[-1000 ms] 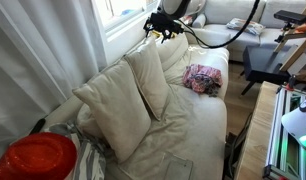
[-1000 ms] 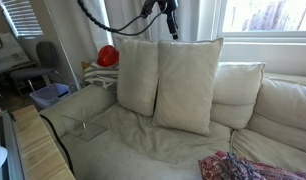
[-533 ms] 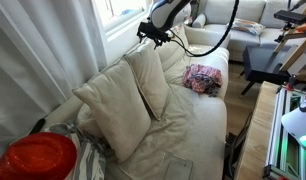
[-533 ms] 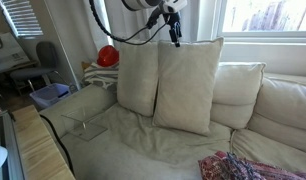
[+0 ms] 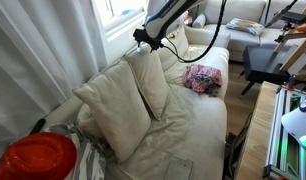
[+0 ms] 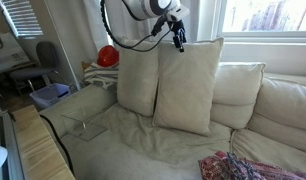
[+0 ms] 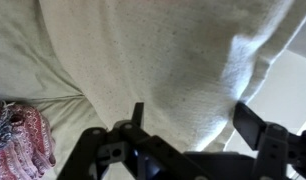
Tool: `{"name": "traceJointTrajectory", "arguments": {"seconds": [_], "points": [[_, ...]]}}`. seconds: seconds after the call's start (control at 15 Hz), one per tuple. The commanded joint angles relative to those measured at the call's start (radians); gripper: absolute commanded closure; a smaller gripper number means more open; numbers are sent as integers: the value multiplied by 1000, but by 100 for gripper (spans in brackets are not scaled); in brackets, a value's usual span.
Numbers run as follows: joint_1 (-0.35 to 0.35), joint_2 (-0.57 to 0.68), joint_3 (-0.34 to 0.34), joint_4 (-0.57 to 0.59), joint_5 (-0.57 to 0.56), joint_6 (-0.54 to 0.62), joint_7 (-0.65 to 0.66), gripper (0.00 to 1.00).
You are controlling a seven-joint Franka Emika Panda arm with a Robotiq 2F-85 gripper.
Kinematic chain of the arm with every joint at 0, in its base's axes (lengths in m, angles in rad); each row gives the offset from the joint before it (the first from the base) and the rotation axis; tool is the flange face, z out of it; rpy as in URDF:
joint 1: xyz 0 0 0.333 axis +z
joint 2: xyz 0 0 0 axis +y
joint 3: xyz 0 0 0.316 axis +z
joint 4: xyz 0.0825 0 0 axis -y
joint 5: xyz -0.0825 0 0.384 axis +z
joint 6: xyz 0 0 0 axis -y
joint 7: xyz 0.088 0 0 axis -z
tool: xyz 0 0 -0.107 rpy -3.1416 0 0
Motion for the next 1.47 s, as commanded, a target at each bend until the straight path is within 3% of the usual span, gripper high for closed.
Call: {"name": "traceJointTrajectory", "arguments": {"seconds": [0.0,0.53,1.07,1.4], "points": [[11,64,-25,85,-23,-53,60,39],[-34,56,8,151,-25,-221,51,98],[-79,-58,8,72,-46,-263,-18,98],[-125,-207,25,-45,-97,-277,-239,98]]}}
